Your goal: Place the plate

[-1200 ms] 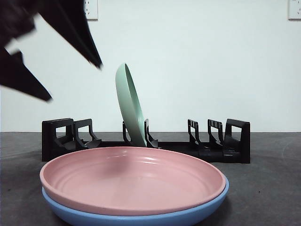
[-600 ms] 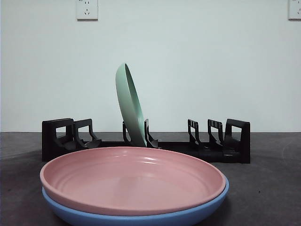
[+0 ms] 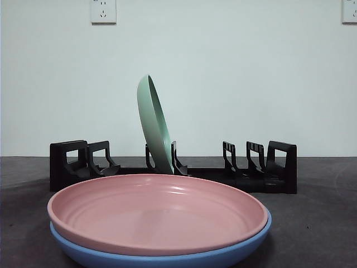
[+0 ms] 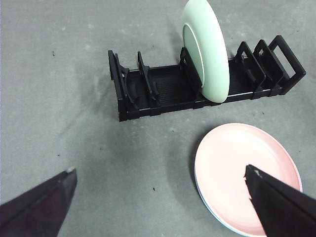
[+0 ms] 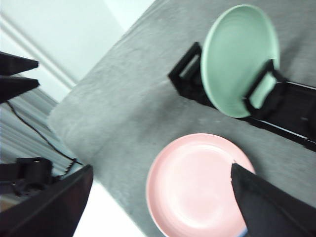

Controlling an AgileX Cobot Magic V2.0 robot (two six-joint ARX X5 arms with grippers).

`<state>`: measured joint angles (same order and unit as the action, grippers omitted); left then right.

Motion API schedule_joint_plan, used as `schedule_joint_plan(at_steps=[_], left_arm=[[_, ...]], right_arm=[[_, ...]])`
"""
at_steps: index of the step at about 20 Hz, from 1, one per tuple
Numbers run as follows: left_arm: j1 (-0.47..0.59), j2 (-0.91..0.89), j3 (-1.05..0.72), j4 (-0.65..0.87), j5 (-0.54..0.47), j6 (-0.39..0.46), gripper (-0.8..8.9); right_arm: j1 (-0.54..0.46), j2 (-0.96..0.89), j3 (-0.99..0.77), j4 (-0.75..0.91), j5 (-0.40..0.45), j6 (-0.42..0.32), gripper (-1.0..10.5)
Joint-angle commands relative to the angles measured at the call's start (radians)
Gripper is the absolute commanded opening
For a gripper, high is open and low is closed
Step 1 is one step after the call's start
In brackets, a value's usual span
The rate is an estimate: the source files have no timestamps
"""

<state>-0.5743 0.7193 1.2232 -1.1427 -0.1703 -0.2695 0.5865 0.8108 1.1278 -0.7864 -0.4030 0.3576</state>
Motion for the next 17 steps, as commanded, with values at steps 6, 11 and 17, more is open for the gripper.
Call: schedule_joint_plan(at_steps=[6, 11, 17], left_arm=[[-0.008, -0.030, 0.019, 0.005, -0.005, 0.022, 5.90], [-0.008, -0.068, 0.019, 0.004, -0.004, 0.011, 5.90], [-0.008, -0.123, 0.019, -0.008, -0.004, -0.008, 5.90]], right_arm=[[0.006, 0.388, 0.149, 0.108, -0.113, 0.027, 4.4], [-0.016, 0.748, 0.429, 0.109, -0.183, 0.002, 4.4], [-0.063, 1.049, 0.703, 0.119, -0.189, -0.003, 4.4]])
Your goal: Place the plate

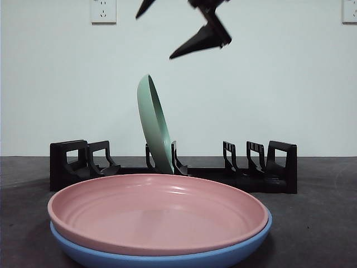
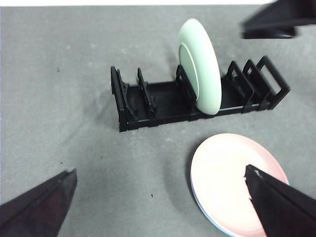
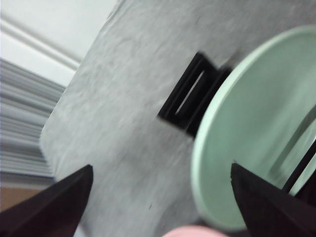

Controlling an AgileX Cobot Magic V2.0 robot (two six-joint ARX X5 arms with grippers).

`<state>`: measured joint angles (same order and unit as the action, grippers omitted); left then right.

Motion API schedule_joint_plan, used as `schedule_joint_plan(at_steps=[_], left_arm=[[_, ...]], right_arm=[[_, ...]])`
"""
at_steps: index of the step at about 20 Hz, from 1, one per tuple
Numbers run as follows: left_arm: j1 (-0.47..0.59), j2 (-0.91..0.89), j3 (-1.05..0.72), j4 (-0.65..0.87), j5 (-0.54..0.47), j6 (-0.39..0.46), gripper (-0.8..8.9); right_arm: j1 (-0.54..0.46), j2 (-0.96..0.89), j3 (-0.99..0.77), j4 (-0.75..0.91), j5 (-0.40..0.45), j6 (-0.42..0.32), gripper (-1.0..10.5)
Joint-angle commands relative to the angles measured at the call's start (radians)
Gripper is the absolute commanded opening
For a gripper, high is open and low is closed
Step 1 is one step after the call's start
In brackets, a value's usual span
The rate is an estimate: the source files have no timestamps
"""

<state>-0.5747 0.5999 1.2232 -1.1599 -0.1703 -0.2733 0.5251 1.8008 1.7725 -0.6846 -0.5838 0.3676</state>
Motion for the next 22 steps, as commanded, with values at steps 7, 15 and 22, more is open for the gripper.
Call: schedule_joint_plan(at_steps=[7, 15, 22], left_arm=[[-0.007, -0.019, 0.019, 0.007, -0.004, -0.008, 5.90], [-0.007, -0.019, 0.019, -0.001, -0.004, -0.008, 5.90], [-0.007, -0.019, 0.019, -0.007, -0.004, -0.008, 5.90]], right_arm=[[-0.017, 0.188, 0.109, 0.125, -0.049, 0.043, 3.9], [-0.015, 0.225, 0.109, 0.108, -0.069, 0.079, 1.9], [-0.010, 0.227, 0.109, 0.072, -0.068, 0.097, 0.1]])
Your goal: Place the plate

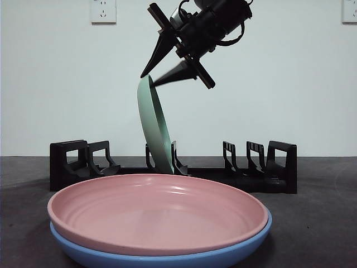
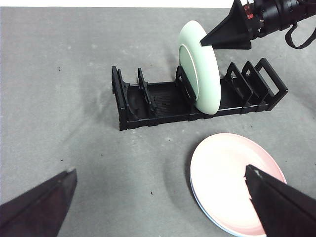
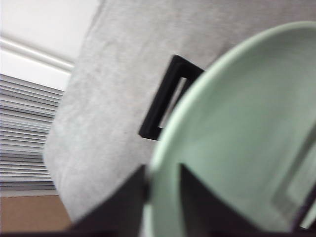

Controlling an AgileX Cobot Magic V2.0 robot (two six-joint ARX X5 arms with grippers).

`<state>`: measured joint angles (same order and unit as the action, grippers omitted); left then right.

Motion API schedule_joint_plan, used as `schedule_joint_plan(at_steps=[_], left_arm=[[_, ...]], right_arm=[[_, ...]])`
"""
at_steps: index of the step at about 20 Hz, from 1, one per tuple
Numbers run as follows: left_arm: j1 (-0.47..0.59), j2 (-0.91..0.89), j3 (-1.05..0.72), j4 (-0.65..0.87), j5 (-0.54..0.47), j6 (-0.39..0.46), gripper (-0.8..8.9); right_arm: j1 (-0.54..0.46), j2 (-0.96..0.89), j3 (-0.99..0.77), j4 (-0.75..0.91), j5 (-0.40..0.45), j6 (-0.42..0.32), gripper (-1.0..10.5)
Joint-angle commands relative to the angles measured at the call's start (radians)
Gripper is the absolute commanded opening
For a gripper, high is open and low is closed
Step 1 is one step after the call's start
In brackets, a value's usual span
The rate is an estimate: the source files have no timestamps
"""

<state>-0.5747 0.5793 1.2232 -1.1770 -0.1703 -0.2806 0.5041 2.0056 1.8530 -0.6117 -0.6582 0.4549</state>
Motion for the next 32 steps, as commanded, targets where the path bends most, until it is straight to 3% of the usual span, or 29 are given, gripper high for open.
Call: schedule_joint_plan(at_steps=[1, 10, 14, 17, 21, 25, 28, 32], left_arm=[[-0.007, 0.002, 0.019, 0.010, -0.004, 0.000, 5.90], [-0.007, 0.002, 0.019, -0.031, -0.004, -0.001, 5.90], [-0.007, 0.002, 0.019, -0.035, -0.004, 0.000, 5.90], [-0.007, 0.002, 0.019, -0.035, -0.004, 0.000, 5.90], [-0.007, 0.002, 0.019, -0.035, -0.004, 0.001, 5.90], [-0.007, 0.002, 0.019, -0.034, -0.004, 0.003, 5.90], [-0.007, 0.002, 0.019, -0.033, -0.004, 0.003, 5.90], [-0.007, 0.002, 0.019, -0.026, -0.004, 0.003, 5.91]], right_arm=[[0.013, 0.023, 0.028, -0.003, 0.008, 0.010, 0.1], [0.018, -0.080, 0.029, -0.013, -0.056, 0.056, 0.1], [0.027, -0.216, 0.029, -0.106, -0.090, -0.031, 0.1], [0.055, -0.328, 0.028, -0.255, -0.072, -0.142, 0.1], [0.142, -0.431, 0.028, -0.461, 0.013, -0.267, 0.1], [0.266, -0.471, 0.026, -0.596, 0.079, -0.315, 0.1], [0.419, -0.470, 0.020, -0.687, 0.259, -0.345, 0.1], [0.610, -0.470, -0.063, -0.661, 0.470, -0.317, 0.1]])
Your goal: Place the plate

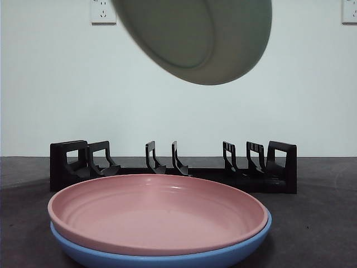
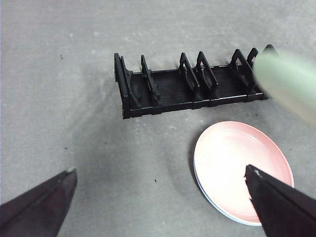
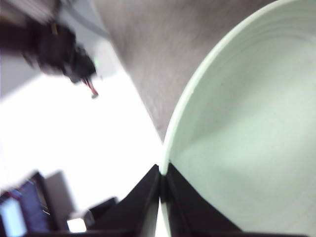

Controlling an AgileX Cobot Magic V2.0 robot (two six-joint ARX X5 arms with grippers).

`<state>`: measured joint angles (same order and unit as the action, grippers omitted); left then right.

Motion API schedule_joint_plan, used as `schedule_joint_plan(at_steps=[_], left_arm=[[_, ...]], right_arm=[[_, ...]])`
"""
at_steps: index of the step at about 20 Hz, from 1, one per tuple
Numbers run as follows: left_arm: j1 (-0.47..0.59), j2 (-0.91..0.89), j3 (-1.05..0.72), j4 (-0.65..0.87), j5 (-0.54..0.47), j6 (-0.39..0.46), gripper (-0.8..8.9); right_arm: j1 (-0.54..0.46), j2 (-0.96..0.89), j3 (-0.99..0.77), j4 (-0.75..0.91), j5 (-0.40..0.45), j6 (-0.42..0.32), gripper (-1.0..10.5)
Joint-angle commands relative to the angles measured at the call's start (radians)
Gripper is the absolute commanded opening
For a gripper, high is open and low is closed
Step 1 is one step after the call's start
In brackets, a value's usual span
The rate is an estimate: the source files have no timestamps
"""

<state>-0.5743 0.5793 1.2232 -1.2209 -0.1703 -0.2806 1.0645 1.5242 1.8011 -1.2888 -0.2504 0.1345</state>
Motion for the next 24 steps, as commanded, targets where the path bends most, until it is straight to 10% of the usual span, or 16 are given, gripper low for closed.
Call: schedule_joint_plan(at_steps=[1, 11, 24], left_arm=[[-0.008, 0.002, 0.019, 0.017, -0.004, 0.003, 5.90], [-0.008, 0.002, 0.019, 0.018, -0.004, 0.003, 5.90], [-0.008, 0.002, 0.019, 0.016, -0.004, 0.003, 5.90]], right_arm=[[0.077, 0.011, -0.040, 0.022, 0.105, 0.014, 0.1], [0.233, 0.051, -0.387, 0.262, 0.309, 0.075, 0.1], [0.288, 0.286, -0.397, 0.300, 0.460, 0.093, 0.1]])
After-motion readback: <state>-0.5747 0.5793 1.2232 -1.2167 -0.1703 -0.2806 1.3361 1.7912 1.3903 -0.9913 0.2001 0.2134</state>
